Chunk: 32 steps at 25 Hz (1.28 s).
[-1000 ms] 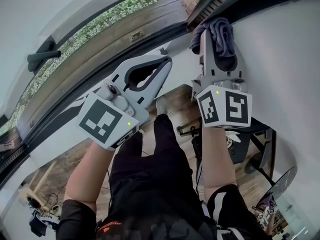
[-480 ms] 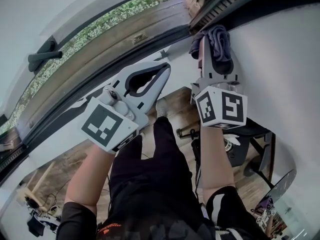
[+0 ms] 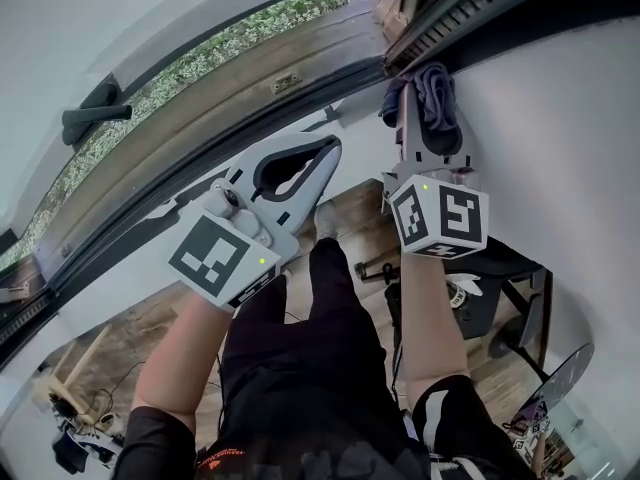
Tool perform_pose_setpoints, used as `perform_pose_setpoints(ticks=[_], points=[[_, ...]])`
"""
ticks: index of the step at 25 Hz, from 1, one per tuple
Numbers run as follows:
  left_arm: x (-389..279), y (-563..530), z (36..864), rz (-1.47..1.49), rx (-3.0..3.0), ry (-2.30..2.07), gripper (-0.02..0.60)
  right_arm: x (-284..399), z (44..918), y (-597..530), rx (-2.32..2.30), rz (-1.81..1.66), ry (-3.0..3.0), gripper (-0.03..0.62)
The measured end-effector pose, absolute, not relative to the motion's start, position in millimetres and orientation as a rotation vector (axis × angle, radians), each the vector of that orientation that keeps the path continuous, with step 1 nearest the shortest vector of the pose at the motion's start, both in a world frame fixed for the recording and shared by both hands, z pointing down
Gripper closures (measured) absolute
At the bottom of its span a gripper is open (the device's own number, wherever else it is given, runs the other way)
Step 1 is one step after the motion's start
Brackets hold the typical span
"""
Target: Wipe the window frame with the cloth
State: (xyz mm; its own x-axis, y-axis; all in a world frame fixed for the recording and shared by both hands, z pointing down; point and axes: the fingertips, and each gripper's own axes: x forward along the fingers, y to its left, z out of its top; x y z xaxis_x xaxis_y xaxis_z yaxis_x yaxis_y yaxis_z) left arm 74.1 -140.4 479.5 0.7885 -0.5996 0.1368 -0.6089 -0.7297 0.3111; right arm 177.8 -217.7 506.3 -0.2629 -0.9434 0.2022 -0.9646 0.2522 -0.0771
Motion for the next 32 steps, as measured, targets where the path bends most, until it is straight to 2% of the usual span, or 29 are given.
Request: perform_pose_setpoints(ticks=[17,25,32], points=[[66,-135,464,0.015,2.659,-0.930,0.561,177,503,-210,1.820,0.280,-2.368,0.490],[61,-134,420,-0.050,2.718,-0.932,0.561,169,424,-198,1.837,0.095,-2.433,0.490],[51,-132,362,-0.135,2.776,-0.935,0.560,153,316,-187,1.809,-0.224,-2.479,0.490]])
